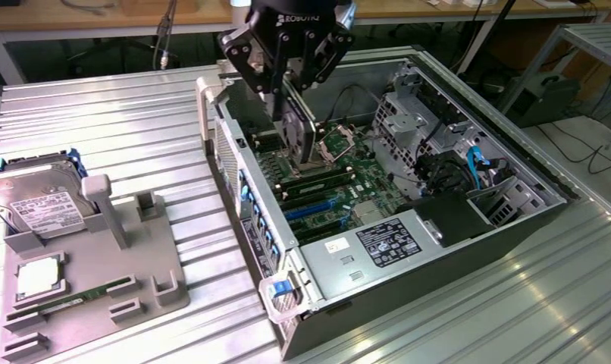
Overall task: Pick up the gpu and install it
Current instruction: 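Pick up the gpu and move the gpu toward the slot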
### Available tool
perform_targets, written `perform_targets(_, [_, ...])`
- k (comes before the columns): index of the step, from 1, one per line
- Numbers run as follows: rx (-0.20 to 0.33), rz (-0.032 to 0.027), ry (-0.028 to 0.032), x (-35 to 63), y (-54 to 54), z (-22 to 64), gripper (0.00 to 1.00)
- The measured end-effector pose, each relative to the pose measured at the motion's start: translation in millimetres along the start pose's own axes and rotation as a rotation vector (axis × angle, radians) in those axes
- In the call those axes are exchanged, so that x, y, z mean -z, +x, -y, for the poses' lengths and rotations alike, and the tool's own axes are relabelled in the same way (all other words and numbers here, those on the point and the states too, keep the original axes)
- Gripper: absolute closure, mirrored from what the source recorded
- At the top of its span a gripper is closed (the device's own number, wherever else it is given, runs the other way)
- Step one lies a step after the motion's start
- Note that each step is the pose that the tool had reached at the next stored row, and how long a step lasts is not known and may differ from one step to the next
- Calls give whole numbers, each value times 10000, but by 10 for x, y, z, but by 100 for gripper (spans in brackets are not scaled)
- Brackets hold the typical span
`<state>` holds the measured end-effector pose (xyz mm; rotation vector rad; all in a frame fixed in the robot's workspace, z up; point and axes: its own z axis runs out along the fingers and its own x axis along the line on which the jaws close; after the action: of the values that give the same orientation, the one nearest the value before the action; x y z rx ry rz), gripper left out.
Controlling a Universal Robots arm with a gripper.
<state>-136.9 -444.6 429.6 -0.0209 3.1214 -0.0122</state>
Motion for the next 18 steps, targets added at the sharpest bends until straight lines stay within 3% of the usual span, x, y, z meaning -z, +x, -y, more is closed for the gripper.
perform_targets(18, [0, 0, 1, -19, -424, 6, 72])
